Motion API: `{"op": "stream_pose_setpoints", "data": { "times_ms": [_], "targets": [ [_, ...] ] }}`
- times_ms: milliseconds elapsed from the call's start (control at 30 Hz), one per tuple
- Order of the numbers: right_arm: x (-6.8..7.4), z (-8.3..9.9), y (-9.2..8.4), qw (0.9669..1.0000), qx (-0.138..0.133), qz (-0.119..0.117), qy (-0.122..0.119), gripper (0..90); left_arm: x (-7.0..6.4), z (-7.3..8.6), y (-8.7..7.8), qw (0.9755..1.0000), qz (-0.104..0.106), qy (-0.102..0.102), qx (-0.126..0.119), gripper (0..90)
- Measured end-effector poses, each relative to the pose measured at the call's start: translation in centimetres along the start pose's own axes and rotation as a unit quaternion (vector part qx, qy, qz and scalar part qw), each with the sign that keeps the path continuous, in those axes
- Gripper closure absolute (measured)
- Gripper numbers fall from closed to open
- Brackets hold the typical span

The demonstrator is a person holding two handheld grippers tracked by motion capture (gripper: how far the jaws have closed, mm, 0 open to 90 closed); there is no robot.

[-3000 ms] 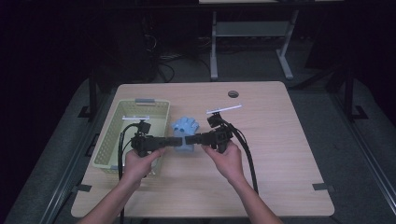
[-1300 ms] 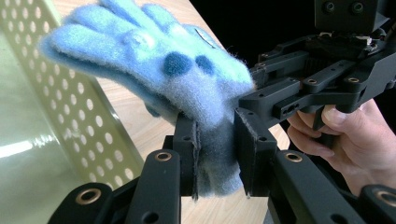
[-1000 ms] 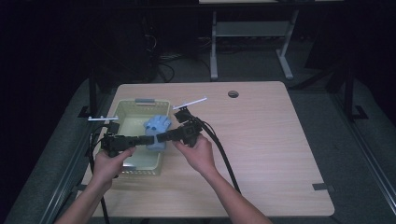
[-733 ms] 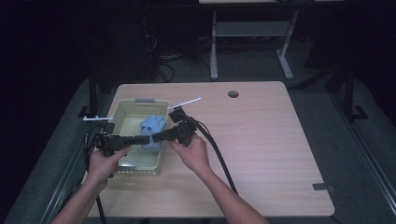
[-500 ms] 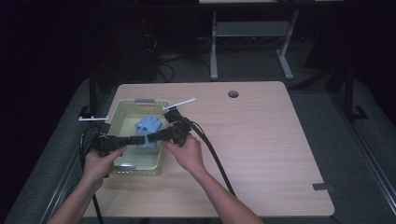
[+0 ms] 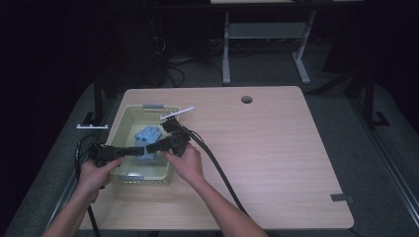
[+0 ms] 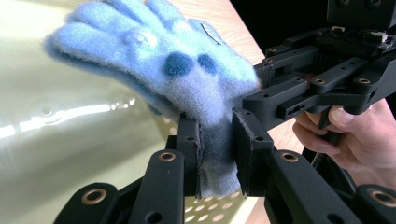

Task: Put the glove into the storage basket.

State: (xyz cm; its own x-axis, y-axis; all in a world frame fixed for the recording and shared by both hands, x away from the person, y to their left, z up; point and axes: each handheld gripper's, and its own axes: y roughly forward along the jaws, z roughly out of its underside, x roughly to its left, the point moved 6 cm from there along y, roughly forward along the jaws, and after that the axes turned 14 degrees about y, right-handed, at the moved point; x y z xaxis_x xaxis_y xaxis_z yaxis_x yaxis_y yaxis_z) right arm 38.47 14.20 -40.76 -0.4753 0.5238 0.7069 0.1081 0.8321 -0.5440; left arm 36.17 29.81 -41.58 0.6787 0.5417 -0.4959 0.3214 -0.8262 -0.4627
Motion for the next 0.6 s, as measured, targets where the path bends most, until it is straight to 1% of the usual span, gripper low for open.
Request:
{"op": "stream_pose_setpoints", "data": {
  "times_ms": [67,100,200,233,267,433,533,600],
  "targets": [
    [0.0,-0.1,0.6,1.0000,0.000,0.000,0.005,70.1,0.3,0.1,-0.1,1.0000,-0.004,-0.002,0.001,73.9],
    [0.0,-0.1,0.6,1.0000,0.000,0.000,0.005,70.1,0.3,0.1,-0.1,1.0000,-0.007,-0.003,0.001,73.9],
    [0.0,-0.1,1.1,1.0000,0.004,0.006,0.000,70.0,0.8,0.3,-0.4,0.9999,-0.013,-0.005,0.008,74.1],
    [0.0,-0.2,1.5,1.0000,0.006,0.004,-0.001,70.0,0.9,0.4,-0.5,0.9999,-0.014,-0.007,0.007,74.4],
    [0.0,-0.2,1.5,1.0000,0.006,0.004,-0.001,70.0,1.0,0.4,-0.5,0.9999,-0.014,-0.005,0.008,74.4],
    [-0.4,-0.2,2.3,0.9998,0.013,-0.005,0.013,70.1,1.5,0.8,-0.6,0.9996,-0.019,-0.015,0.017,74.9],
    [-0.7,-0.2,2.9,0.9997,0.018,0.000,0.018,70.0,2.0,1.0,-0.5,0.9990,-0.027,-0.022,0.026,74.9],
    [-0.8,-0.2,3.3,0.9995,0.024,0.003,0.021,69.7,2.2,1.2,-0.5,0.9987,-0.033,-0.022,0.033,75.0]
  ]
}}
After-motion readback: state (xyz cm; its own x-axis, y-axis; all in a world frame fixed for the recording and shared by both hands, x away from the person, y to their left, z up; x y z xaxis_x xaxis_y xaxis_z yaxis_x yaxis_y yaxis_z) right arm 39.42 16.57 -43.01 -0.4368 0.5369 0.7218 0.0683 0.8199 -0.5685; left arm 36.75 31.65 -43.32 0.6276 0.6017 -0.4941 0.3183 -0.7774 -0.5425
